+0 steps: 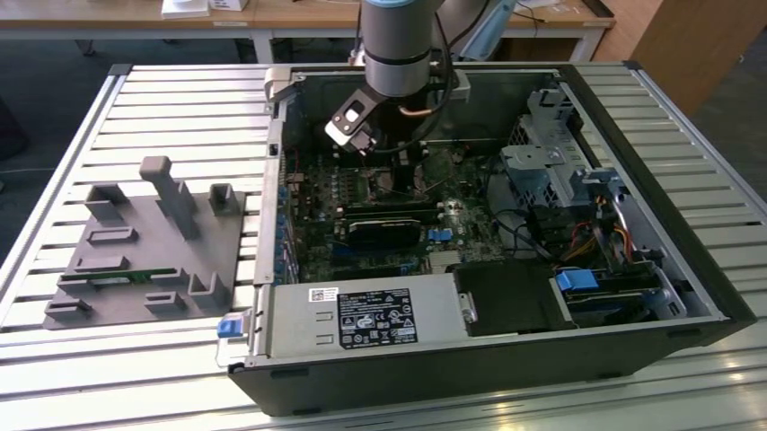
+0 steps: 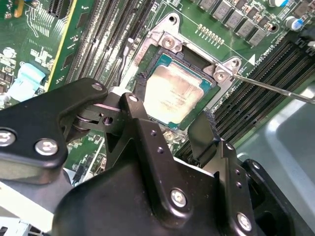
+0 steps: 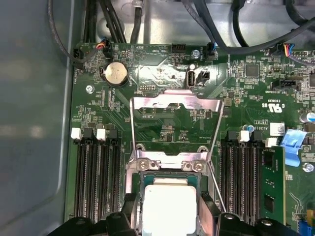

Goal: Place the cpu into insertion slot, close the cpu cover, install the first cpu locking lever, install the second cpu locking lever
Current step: 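Place the cpu into insertion slot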

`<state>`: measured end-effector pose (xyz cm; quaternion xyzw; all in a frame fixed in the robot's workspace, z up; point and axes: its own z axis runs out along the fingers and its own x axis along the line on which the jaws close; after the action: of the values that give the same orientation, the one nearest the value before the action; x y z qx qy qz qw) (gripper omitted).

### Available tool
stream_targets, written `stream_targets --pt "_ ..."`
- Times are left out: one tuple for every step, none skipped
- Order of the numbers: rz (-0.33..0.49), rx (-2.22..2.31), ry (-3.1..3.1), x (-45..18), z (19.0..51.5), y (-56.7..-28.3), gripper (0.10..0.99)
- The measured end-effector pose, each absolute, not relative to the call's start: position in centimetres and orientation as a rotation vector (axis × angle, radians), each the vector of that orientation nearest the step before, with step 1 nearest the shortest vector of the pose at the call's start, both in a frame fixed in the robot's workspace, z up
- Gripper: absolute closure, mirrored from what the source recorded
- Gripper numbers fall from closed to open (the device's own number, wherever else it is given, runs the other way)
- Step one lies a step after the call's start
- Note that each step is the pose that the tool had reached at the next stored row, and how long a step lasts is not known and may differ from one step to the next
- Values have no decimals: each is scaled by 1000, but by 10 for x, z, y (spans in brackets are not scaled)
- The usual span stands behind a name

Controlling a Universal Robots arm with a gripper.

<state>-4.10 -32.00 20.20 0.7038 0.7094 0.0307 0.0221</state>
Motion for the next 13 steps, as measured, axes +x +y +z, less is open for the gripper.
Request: stream_targets --pt "93 2182 2199 -41 202 -320 471" --pt "89 2184 2200 -41 202 -321 471" --pt "86 2185 2202 -40 202 -322 486" --pt "84 2187 2204 -40 203 -322 549" --pt "82 2189 2205 -40 203 -323 549" --pt "82 2190 2207 -40 203 -323 612" --pt "82 2192 2208 -39 204 -323 612" --pt "81 2193 2209 -39 204 -323 667" --pt "80 2194 2210 -39 205 -323 725" --pt "79 2195 2211 -39 205 -323 784" --pt "78 2196 2212 -39 205 -323 784" --pt "78 2197 2213 -39 205 -323 843" --pt "78 2199 2214 -38 206 -323 902"
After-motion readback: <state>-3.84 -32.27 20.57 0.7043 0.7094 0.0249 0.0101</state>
